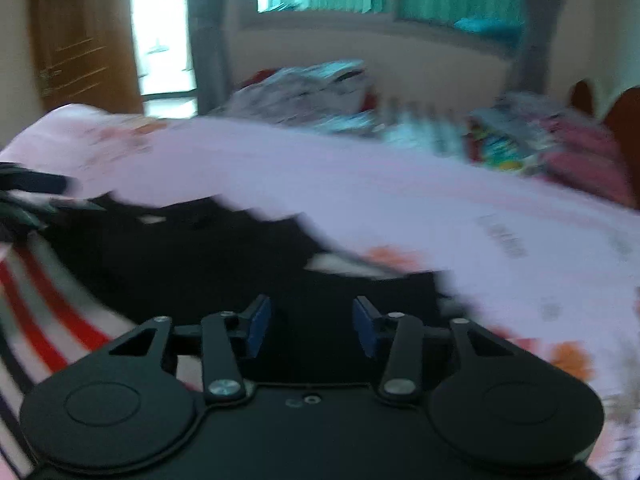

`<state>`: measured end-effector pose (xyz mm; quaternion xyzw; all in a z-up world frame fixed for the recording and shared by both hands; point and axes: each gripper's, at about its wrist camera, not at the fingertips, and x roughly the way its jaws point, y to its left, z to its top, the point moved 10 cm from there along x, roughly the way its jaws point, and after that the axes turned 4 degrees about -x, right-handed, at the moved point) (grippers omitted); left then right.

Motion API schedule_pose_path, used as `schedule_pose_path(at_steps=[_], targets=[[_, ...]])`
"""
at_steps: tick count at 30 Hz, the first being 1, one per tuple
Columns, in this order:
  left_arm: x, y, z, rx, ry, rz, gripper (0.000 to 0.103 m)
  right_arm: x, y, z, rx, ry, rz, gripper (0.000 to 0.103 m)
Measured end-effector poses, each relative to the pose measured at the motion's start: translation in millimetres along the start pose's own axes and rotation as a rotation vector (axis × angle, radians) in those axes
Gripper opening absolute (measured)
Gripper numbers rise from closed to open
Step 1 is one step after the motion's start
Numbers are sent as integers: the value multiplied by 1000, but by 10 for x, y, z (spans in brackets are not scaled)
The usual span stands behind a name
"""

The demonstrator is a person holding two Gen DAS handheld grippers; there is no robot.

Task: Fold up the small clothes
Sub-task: 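Lay the hem over the collar and open both grippers, then press the folded sweater flat with both open grippers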

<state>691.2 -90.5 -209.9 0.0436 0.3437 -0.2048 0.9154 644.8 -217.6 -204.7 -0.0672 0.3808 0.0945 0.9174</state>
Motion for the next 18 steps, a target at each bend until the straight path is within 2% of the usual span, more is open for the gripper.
schedule_pose_path(at_steps=[2, 4, 6, 7, 9, 10, 12, 14, 16, 18], targets=[[122, -133, -114, 15, 37, -31, 80, 95, 110, -12, -8, 20, 27, 42], [153, -78, -229, 32, 57, -8, 80, 92, 114, -73, -64, 44, 18, 42], [85, 222, -300, -1, 36, 66, 80, 12, -139, -154, -75, 58, -67, 42], [24, 458, -350, -39, 30, 109, 80, -56, -403, -222, -47, 73, -148, 42], [-65, 745, -440, -53, 21, 133, 80, -158, -753, -330, -27, 83, -226, 42], [-88, 767, -453, -33, 28, 115, 80, -188, -826, -380, -25, 92, -214, 46], [-137, 729, -395, 5, 31, 157, 80, -238, -832, -350, -17, 92, -210, 44], [-232, 558, -286, 5, -9, 158, 80, -382, -694, -197, -21, 26, -227, 44], [-316, 263, -221, 4, -34, 100, 80, -439, -373, -108, -3, -3, -136, 43], [-324, -33, -259, -5, -24, 50, 80, -434, -51, -105, -30, -5, -66, 42]])
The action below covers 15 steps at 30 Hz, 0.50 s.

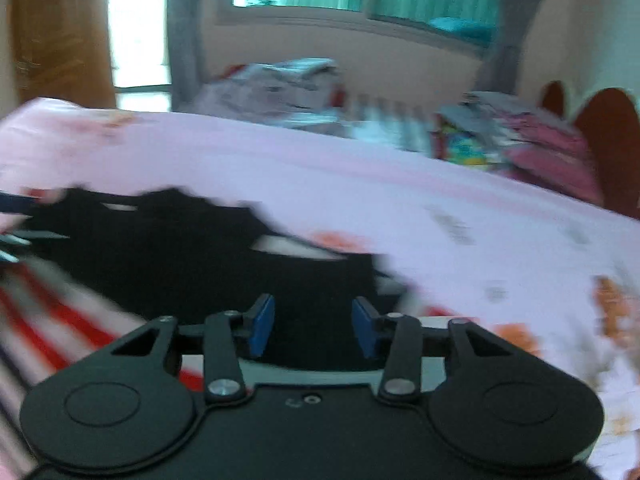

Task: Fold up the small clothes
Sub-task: 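Press the folded sweater flat with both open grippers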

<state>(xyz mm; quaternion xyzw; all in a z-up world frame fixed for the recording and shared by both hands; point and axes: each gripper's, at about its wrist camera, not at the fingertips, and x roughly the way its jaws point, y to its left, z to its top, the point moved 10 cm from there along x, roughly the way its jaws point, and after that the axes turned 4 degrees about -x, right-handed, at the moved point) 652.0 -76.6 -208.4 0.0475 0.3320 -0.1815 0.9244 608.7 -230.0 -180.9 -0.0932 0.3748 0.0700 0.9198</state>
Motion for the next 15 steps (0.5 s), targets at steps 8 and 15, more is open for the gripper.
schedule_pose_path(at_steps=[8, 15], targets=[[-175, -59, -458, -15, 52, 25, 80, 0, 230, -335, -92, 68, 29, 47], [-547, 595, -763, -80, 10, 149, 81, -334, -558, -723, 93, 68, -77, 48]])
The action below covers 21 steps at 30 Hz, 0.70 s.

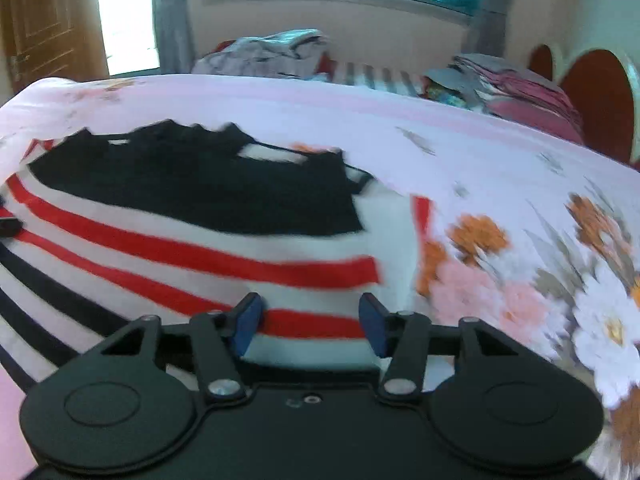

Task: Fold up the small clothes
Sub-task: 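Press the folded sweater flat with both open grippers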

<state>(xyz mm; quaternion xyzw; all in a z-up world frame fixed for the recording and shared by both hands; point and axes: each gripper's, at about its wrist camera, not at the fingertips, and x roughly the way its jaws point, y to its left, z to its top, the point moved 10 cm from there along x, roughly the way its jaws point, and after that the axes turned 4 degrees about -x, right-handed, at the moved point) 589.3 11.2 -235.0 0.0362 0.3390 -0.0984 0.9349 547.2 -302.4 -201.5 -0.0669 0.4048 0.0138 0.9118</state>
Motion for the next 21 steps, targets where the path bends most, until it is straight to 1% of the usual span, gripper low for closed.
schedule_pose_path(at_steps=[1, 2, 3, 5, 7, 9, 10, 11, 12, 13, 15, 17, 18, 21], targets=[[-42, -41, 14, 10, -6, 21, 81, -66, 61, 28, -16, -17, -19, 42], [-88, -110, 38, 19, -19, 25, 81, -148, 145, 69, -27, -45, -19, 41], [-162, -193, 44, 20, -34, 9, 81, -227, 258, 113, -24, -70, 0, 41], [-255, -418, 46, 14, -40, -38, 81, -305, 534, 112, -34, -78, 55, 41], [-303, -713, -13, 42, -29, -80, 81, -331, 856, 58, -73, -71, 111, 40], [-307, -945, -114, 81, -2, -99, 81, -308, 1057, -61, -106, -44, 149, 41], [-293, -1013, -193, 103, 21, -96, 81, -270, 1150, -131, -133, -22, 150, 42], [-269, -1044, -272, 129, 43, -73, 81, -243, 1207, -218, -169, -2, 127, 42], [-255, -1046, -334, 155, 42, -58, 81, -244, 1224, -262, -188, 0, 114, 42], [-280, -1033, -347, 158, 27, -61, 81, -265, 1213, -286, -194, -3, 113, 42], [-342, -920, -335, 128, 32, -54, 81, -285, 1086, -297, -156, 7, 124, 41], [-406, -701, -315, 111, 14, -5, 81, -347, 897, -355, -117, 7, 94, 40], [-434, -554, -333, 88, 17, 15, 81, -381, 748, -391, -106, 11, 56, 40], [-509, -178, -443, 2, 38, 47, 81, -475, 385, -551, -57, 27, 8, 40]])
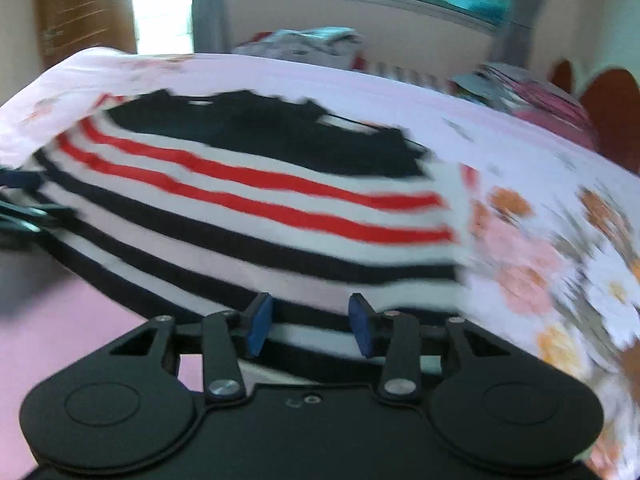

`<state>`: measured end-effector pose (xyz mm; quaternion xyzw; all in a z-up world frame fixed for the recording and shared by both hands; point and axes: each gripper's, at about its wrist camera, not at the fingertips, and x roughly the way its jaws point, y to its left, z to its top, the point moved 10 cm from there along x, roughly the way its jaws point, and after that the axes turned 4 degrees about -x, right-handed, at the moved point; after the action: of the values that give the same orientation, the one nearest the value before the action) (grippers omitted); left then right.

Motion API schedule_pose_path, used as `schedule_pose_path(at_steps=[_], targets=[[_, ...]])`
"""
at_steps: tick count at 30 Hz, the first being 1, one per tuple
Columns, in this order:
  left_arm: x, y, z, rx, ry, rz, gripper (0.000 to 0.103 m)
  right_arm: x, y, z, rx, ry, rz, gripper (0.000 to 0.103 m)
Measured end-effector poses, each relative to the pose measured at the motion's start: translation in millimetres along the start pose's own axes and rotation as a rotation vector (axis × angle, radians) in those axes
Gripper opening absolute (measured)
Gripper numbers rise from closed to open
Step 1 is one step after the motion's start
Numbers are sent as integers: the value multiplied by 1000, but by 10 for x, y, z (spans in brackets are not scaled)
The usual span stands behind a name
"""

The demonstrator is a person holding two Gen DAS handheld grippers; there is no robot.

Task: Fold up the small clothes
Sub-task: 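Press the folded sweater flat with both open grippers, then grasp the sweater edge with the left gripper and lift it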

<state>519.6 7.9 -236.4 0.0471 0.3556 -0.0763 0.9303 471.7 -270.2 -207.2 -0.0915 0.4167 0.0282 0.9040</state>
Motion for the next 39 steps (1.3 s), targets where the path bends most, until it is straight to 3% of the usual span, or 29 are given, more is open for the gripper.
schedule_pose_path(at_steps=[4, 10, 12, 26, 39], targets=[[-56, 166, -104, -45, 27, 21, 80, -131, -261, -287, 57, 9, -21, 25], [-85, 156, -95, -86, 32, 56, 80, -271, -229, -202, 70, -20, -60, 19], [-45, 166, -148, -96, 51, 55, 80, -160, -252, -307, 61, 40, -56, 15], [-14, 149, -177, -83, 52, 67, 81, -123, -273, -328, 89, 40, -46, 15], [-1, 149, -164, -71, 84, 60, 81, -100, -261, -309, 38, 68, -57, 15]])
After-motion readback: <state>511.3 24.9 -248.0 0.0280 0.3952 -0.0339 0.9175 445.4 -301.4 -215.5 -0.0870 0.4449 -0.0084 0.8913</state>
